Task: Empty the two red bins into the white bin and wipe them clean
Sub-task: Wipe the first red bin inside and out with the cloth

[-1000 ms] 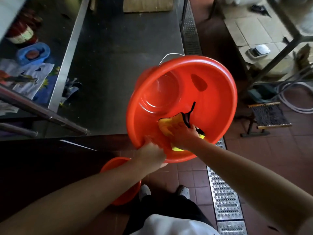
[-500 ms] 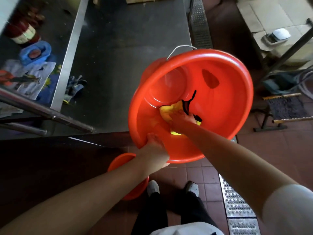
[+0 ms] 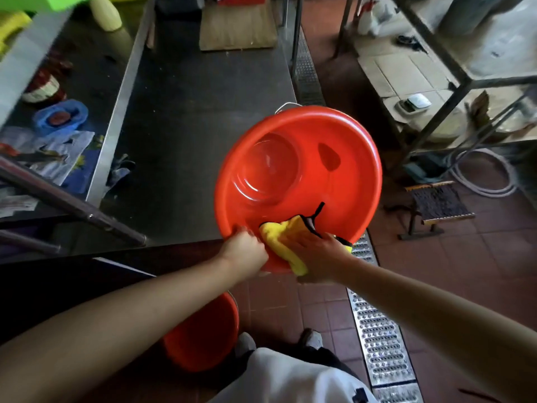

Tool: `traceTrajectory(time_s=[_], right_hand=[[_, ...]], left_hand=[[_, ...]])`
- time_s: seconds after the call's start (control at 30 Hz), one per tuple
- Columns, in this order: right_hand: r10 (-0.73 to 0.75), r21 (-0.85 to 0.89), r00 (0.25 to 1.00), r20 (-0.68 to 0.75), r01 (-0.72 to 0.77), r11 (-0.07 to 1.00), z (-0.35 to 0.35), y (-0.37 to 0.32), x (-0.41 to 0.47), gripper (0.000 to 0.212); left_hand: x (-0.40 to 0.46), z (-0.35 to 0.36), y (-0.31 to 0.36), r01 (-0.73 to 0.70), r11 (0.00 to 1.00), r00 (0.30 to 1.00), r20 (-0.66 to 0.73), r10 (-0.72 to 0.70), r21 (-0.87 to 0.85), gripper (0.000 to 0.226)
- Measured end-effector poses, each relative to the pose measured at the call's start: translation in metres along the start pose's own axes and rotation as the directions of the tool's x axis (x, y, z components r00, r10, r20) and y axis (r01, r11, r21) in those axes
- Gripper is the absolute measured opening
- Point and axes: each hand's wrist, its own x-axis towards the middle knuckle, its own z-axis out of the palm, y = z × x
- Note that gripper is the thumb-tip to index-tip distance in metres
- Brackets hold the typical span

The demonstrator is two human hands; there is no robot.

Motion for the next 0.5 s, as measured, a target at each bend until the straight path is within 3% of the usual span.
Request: traceTrajectory(time_s=[0.2, 0.33, 0.4, 0.5], right_hand=[[0.030, -0.335, 0.999, -0.039, -0.042, 0.941, -0.025, 0.021, -0.015, 0.071], [0.019, -0.389, 0.996, -0.087, -0.051, 0.920, -0.032, 0.002, -0.014, 0.055], [-0.017, -0.389, 0.985, -0.170, -0.051, 0.920, -0.034, -0.004, -0.014, 0.049], [-0.040, -0.382, 0.972, -0.230, -0.053, 0.923, -0.034, -0.003, -0.015, 0.045]], left_hand=[[-0.020, -0.007, -0.059, 0.021, 0.987, 0.999, 0.038, -0.027, 0.161, 0.056], [-0.024, -0.011, -0.078, 0.078, 0.967, 0.988, 0.113, -0.108, 0.244, 0.074], [-0.021, -0.012, -0.068, 0.134, 0.970, 0.981, 0.110, -0.158, 0.202, 0.087], [-0.011, -0.009, -0.027, 0.173, 0.984, 0.983, 0.068, -0.170, -0.036, 0.105]])
